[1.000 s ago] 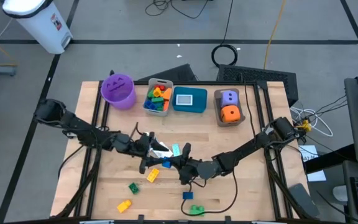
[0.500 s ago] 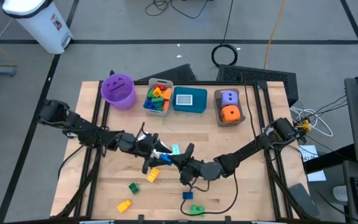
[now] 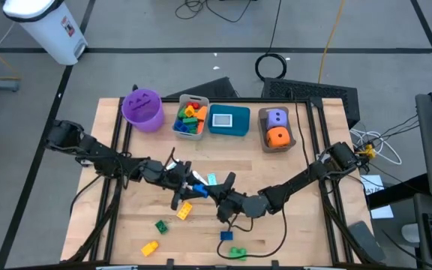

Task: Pick & Place Toys
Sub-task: Put the blue game piece into the gray bin

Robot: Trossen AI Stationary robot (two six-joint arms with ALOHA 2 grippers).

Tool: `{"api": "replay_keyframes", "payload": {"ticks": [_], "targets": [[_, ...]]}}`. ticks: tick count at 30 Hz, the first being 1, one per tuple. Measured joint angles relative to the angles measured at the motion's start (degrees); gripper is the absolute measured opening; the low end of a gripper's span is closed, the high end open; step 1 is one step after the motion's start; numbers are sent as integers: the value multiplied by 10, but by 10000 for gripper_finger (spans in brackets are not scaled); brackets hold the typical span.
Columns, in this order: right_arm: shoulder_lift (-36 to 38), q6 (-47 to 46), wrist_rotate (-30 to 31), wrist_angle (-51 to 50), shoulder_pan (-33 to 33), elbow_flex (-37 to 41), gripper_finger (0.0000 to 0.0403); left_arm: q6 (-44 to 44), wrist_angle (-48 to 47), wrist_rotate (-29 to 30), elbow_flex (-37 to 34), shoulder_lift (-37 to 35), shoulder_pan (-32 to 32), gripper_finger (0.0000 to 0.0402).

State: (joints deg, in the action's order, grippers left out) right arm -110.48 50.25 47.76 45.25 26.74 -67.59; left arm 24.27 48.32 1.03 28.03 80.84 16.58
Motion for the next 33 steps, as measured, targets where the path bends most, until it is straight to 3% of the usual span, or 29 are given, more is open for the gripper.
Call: {"api": "replay_keyframes", "payload": {"ticks": [6, 13, 18, 22, 28, 33], "targets": [[0, 12, 8, -5, 0, 0, 34, -13, -1, -3, 0, 0, 0, 147], [19, 77, 96, -38, 23, 0, 101, -24, 7, -6, 0, -1, -2, 163], [46, 49, 151, -100, 52, 0, 143, -40, 24, -19, 0, -5, -25, 146], [64, -13, 154, -146, 71, 0, 163, -64, -7, -10, 5, -28, -71, 142], [70, -75, 153, -199, 79, 0, 175, -111, -219, 71, 49, -73, -183, 164], [70, -91, 151, -223, 71, 0, 173, -148, -404, 130, 119, -75, -284, 146]]}}
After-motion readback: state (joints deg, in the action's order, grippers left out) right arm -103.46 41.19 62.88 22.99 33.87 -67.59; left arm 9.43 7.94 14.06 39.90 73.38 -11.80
